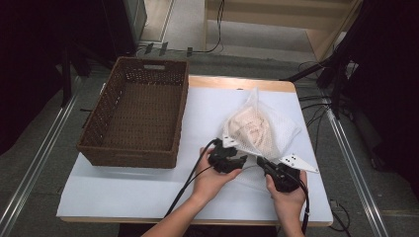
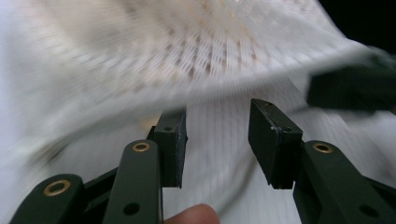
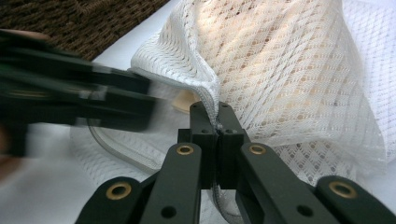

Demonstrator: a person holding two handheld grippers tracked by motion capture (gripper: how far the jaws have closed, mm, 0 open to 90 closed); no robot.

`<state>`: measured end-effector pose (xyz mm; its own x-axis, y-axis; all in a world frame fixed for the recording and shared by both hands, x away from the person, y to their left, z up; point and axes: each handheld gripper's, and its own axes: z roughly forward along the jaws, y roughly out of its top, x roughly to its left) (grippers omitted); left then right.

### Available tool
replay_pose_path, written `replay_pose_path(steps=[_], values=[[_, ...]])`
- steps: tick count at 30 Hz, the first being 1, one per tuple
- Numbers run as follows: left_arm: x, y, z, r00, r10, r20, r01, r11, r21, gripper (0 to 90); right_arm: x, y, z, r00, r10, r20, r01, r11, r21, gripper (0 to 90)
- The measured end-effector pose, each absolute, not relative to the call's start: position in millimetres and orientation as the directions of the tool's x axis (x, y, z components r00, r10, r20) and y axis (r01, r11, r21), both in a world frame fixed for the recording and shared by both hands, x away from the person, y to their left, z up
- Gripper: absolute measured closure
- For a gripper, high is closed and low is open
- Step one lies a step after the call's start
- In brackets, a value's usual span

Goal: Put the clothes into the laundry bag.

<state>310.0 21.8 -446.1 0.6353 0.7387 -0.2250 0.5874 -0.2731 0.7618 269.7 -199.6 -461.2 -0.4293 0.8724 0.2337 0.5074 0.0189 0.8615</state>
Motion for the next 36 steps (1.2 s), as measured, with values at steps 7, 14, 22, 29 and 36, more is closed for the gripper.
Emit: replay_pose_path(steps=[7, 14, 22, 29, 36], values=[[289, 73, -447, 0.533, 0.837, -0.126, 0.559, -0.237, 0.794, 47.7, 268, -195, -465, -0.435, 0.877, 0.203, 0.516, 0.058, 0.855, 89.7], [293, 86, -465, 0.495, 0.866, -0.074, 0.586, -0.270, 0.764, 44.5, 252, -204, -460, -0.455, 0.865, 0.212, 0.513, 0.060, 0.856, 67.7], [293, 93, -476, 0.484, 0.874, -0.045, 0.607, -0.298, 0.737, 43.6, 219, -246, -466, -0.321, 0.922, 0.218, 0.552, -0.004, 0.834, 47.3], [291, 90, -475, 0.508, 0.861, -0.019, 0.595, -0.335, 0.731, 72.4, 223, -249, -489, -0.270, 0.935, 0.231, 0.665, 0.007, 0.747, 47.2], [285, 93, -471, 0.606, 0.787, -0.113, 0.610, -0.369, 0.701, 90.0, 226, -244, -488, -0.271, 0.949, 0.161, 0.665, 0.064, 0.744, 89.8]])
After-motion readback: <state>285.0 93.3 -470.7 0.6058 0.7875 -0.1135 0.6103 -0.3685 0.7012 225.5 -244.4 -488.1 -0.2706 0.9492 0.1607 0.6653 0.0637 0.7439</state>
